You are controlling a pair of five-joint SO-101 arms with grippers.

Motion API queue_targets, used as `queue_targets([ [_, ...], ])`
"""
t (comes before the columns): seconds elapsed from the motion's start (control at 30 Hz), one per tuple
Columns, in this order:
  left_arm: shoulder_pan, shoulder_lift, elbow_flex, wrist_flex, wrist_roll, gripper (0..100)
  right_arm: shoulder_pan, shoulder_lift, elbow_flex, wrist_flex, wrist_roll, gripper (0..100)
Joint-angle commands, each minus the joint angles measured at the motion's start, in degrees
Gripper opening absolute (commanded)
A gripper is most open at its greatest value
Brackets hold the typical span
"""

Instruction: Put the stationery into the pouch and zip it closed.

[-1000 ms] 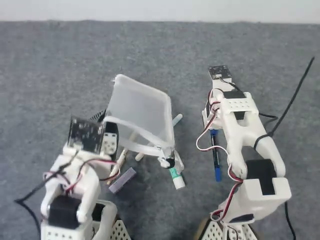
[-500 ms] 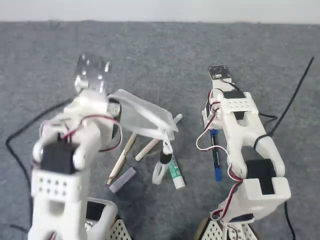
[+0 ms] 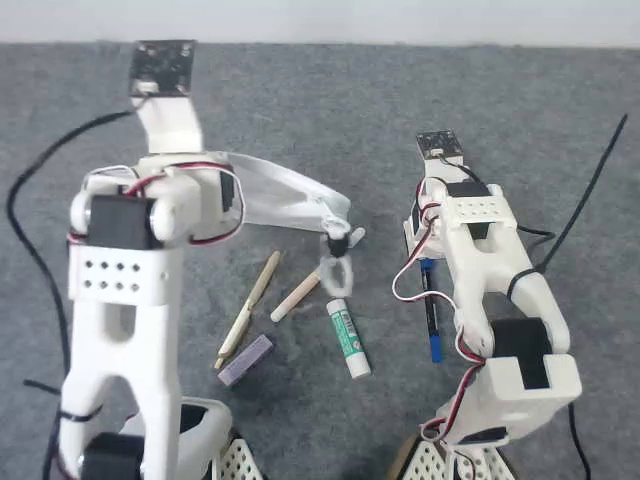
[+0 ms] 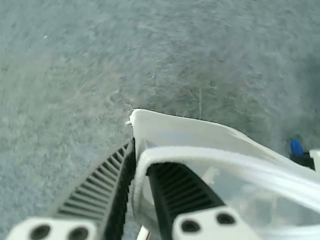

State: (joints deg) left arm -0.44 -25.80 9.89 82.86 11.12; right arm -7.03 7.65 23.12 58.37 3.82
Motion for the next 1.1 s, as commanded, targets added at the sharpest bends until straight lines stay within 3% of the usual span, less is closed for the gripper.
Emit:
queue_targets([
  [0.0,-1.05,1.58,-1.80,0.44,4.66,2,0.22,-5.67,-2.11,1.10,-0.70,0.7],
  [0.27,-0.88,1.67,-1.89,0.18,19.16,2,-0.57,-21.67,-4.04,11.03,-7.47,0.7],
  [0.4,-1.14,1.93,-1.89,-0.62,19.69,1,-2.77,-30.37,-4.04,14.90,-10.20,0.7],
  [0.63,-1.14,2.02,-1.63,-1.49,19.78,1,-13.05,-49.01,-4.22,16.48,-14.24,0.7],
  [0.83,-1.23,2.02,-1.54,-1.49,19.78,1,-18.07,-61.76,-3.96,11.82,-14.15,0.7],
  [1.07,-2.02,2.02,-1.45,-1.49,19.78,1,-24.22,-64.66,-3.96,5.93,-14.07,0.7],
])
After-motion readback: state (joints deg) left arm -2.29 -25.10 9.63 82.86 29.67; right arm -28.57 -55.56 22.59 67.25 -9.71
